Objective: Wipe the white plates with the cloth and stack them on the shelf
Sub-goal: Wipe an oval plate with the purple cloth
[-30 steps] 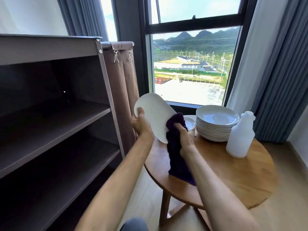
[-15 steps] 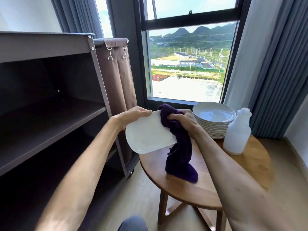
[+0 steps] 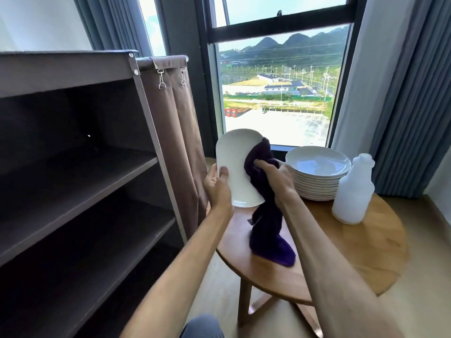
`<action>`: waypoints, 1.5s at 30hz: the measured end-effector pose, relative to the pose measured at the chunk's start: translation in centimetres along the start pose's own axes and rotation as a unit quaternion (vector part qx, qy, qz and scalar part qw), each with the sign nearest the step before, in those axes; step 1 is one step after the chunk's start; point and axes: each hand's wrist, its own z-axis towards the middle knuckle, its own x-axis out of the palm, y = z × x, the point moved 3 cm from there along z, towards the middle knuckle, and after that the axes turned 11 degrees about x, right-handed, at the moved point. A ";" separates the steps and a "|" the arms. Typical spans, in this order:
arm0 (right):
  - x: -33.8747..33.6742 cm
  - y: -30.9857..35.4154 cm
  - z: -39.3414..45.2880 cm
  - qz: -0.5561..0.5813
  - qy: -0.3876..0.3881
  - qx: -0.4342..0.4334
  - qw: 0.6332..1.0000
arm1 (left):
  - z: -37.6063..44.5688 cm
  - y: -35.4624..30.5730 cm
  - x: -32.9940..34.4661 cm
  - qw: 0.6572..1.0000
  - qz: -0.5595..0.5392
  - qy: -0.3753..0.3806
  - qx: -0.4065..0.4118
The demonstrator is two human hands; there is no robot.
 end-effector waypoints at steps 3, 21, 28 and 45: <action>-1.1 -0.2 -0.8 -0.027 0.014 -0.002 1.000 | 1.3 -1.0 0.2 0.995 0.052 0.082 -0.037; -1.9 -1.6 -1.5 0.011 -0.078 -0.058 0.995 | 3.2 -4.1 0.0 0.978 -0.147 -0.146 0.004; -3.8 -2.8 -1.1 0.088 -0.038 0.032 0.995 | 1.9 -3.1 -2.5 0.996 0.070 0.036 -0.039; 5.3 1.6 -5.4 -0.200 -0.072 -0.382 0.899 | -0.1 -6.9 2.9 0.972 -0.101 0.158 -0.142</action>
